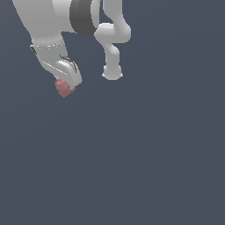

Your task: Pick up the object and move it to a goal position.

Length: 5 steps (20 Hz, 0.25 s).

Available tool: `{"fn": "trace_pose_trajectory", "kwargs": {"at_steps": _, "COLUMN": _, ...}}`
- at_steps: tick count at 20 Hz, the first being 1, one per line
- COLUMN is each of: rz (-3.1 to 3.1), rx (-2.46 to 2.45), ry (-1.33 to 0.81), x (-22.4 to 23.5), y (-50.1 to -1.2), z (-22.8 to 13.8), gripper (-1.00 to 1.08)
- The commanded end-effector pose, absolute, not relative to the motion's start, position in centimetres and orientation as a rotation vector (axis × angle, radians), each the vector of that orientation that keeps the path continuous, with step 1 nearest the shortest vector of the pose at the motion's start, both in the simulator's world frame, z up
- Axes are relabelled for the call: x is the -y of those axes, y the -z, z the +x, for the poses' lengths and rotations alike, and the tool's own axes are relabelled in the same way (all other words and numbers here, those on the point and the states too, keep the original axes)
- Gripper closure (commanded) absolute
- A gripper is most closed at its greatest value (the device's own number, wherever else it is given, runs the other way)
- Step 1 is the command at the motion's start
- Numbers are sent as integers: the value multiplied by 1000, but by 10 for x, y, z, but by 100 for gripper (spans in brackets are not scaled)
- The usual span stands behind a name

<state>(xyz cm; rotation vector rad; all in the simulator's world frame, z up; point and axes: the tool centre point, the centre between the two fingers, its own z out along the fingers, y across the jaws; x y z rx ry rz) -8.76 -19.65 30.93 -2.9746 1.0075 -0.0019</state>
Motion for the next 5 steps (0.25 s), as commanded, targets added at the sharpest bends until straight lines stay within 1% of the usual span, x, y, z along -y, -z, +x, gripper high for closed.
{"fn": "trace_pose_trajectory", "kwargs": {"at_steps": 1, "rz": -2976, "rx": -1006, "ry": 0, "x": 201, "y": -317, "z": -90, "gripper": 108}}
{"fn": "trace_pose_trajectory", "kwargs": {"at_steps": 5, "rz": -2976, "rx": -1006, "ry": 0, "x": 203, "y": -322, "z": -91, "gripper": 108}}
